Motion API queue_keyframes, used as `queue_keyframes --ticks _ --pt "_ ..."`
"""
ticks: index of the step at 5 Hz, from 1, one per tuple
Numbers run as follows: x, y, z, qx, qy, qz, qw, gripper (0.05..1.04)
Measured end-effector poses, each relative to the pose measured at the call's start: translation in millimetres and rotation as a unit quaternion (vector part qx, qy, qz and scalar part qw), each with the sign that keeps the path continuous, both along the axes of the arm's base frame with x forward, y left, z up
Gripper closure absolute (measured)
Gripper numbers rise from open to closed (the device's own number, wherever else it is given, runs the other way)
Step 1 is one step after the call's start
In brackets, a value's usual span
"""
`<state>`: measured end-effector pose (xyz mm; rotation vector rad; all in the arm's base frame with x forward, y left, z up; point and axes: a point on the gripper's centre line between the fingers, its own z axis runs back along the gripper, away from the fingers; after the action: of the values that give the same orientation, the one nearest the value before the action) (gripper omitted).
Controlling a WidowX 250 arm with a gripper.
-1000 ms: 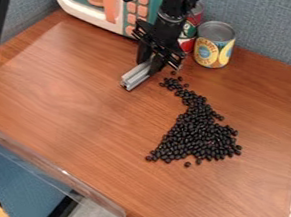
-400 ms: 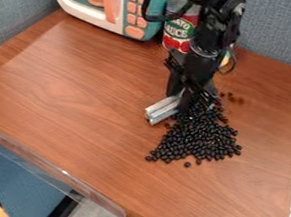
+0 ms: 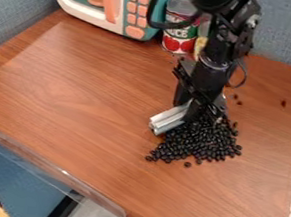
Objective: Sweep into pile
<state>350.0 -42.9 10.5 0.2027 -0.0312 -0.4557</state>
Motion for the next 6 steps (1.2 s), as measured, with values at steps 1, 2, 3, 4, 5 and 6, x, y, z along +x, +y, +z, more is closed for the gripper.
queue_keyframes --ticks 1,2,3,4,5,6 --pt "0.4 -2.2 16.5 -0.009 -0.011 0.004 0.9999 0.729" --pt "5.6 16.8 38.4 -0.025 -0.026 0.034 0.9988 0.729" --pt "5.9 49.5 55.4 -0.03 -0.044 0.084 0.995 0.729" --pt "-7.7 80.0 46.3 -0.029 -0.027 0.137 0.9898 0.729" --pt "-23.3 116.3 26.5 -0.031 -0.008 0.198 0.9797 0.729" --pt "-29.8 133.4 3.7 -0.029 0.018 0.227 0.9734 0.729"
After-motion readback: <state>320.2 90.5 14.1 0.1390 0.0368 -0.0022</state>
